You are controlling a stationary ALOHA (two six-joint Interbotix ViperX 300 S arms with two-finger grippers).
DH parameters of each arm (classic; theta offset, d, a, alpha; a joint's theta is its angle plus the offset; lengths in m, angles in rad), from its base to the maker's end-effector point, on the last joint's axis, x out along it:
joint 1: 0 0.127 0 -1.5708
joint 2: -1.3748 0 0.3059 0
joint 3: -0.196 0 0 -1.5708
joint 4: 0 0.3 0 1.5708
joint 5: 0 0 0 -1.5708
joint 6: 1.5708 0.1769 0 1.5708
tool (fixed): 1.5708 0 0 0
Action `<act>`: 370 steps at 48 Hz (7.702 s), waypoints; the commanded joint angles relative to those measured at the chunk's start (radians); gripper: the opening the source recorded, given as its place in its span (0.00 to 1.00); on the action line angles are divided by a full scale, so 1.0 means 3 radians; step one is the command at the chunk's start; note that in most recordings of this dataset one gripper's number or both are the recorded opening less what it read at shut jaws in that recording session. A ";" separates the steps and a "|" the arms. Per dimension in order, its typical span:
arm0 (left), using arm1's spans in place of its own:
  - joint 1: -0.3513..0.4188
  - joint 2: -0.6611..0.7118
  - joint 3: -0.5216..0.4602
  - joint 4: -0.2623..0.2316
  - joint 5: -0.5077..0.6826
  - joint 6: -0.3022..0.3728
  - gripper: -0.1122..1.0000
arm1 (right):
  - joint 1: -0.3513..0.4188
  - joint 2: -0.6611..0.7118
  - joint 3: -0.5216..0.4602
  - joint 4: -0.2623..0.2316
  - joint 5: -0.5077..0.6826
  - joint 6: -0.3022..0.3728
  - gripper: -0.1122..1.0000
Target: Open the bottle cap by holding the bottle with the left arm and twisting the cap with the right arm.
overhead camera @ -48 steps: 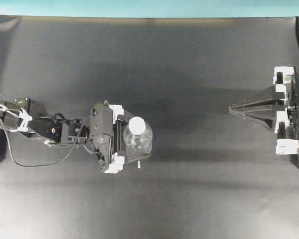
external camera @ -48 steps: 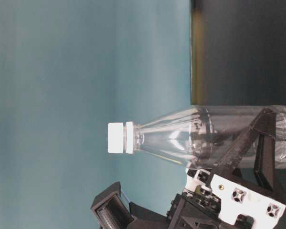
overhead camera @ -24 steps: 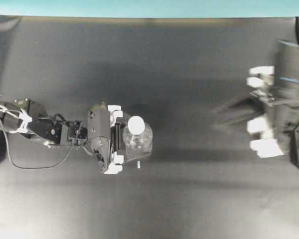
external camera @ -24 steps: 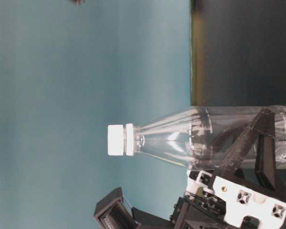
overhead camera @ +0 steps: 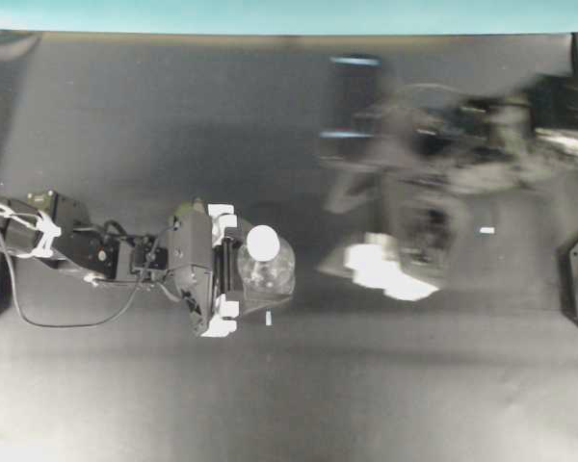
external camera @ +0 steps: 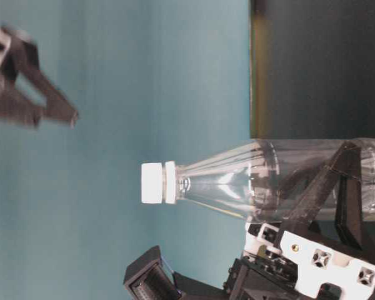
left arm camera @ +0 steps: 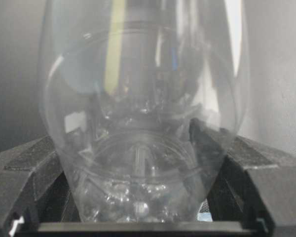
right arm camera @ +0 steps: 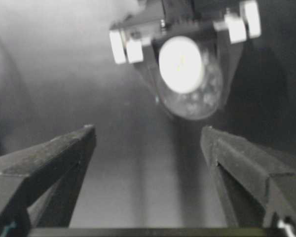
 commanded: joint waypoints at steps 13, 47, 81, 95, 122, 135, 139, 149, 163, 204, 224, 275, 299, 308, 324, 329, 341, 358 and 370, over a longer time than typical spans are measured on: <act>-0.0015 -0.0036 0.0000 0.0010 0.0066 0.0000 0.81 | -0.0056 0.0685 -0.1007 -0.0066 0.0915 0.0118 0.84; -0.0066 -0.0051 0.0005 0.0010 0.0153 -0.0066 0.81 | -0.0082 0.1207 -0.1253 -0.0245 0.1089 0.1999 0.83; -0.0051 -0.0046 -0.0020 0.0010 0.0215 -0.0061 0.81 | 0.0015 0.1222 -0.1094 -0.0245 0.1023 0.2153 0.62; -0.0051 -0.0041 -0.0031 0.0010 0.0225 -0.0061 0.81 | 0.0020 0.1217 -0.1079 -0.0245 0.1038 0.2102 0.45; -0.0051 -0.0046 -0.0031 0.0010 0.0261 -0.0061 0.81 | 0.0015 0.1381 -0.1488 -0.0230 0.1519 -0.0128 0.45; -0.0056 -0.0046 -0.0031 0.0010 0.0307 -0.0066 0.81 | 0.0066 0.1437 -0.1606 -0.0312 0.1795 -0.1468 0.45; -0.0056 -0.0041 -0.0026 0.0010 0.0307 -0.0066 0.81 | 0.0082 0.1442 -0.1606 -0.0353 0.1774 -0.1544 0.45; -0.0056 -0.0046 -0.0031 0.0010 0.0307 -0.0066 0.81 | 0.0087 0.1427 -0.1595 -0.0358 0.1677 -0.1478 0.44; -0.0056 -0.0041 -0.0051 0.0010 0.0353 -0.0072 0.81 | 0.0087 0.1381 -0.1595 -0.0358 0.1600 -0.1253 0.44; -0.0041 -0.0041 -0.0051 0.0010 0.0368 -0.0072 0.81 | 0.0097 0.1258 -0.2004 -0.0481 0.2025 0.2035 0.85; -0.0056 -0.0046 -0.0046 0.0010 0.0383 -0.0072 0.81 | 0.0138 0.1355 -0.1611 -0.0486 0.1626 0.2403 0.84; -0.0056 -0.0051 -0.0036 0.0010 0.0419 -0.0072 0.81 | 0.0143 0.1319 -0.1360 -0.0486 0.1442 0.0772 0.42; -0.0072 -0.0066 -0.0046 0.0010 0.0419 -0.0072 0.81 | 0.0220 0.1314 -0.1329 -0.0583 0.1386 -0.1289 0.42; -0.0077 -0.0087 -0.0020 0.0010 0.0419 -0.0077 0.81 | 0.0230 0.1314 -0.1324 -0.0695 0.1340 -0.1779 0.42; -0.0082 -0.0112 -0.0046 0.0010 0.0491 -0.0077 0.81 | 0.0235 0.1294 -0.1319 -0.0706 0.1217 -0.2690 0.42; -0.0087 -0.0118 -0.0046 0.0010 0.0573 -0.0077 0.81 | 0.0245 0.1283 -0.1319 -0.0701 0.1212 -0.2925 0.42; -0.0092 -0.0138 -0.0046 0.0010 0.0644 -0.0077 0.81 | 0.0302 0.1278 -0.1345 -0.0741 0.1202 -0.3431 0.42; -0.0107 -0.0159 -0.0046 0.0010 0.0649 -0.0112 0.81 | 0.0337 0.1258 -0.1294 -0.0762 0.1094 -0.3866 0.42; -0.0138 -0.0164 -0.0026 0.0010 0.0660 -0.0164 0.81 | 0.0322 0.1243 -0.1263 -0.0747 0.1084 -0.3866 0.42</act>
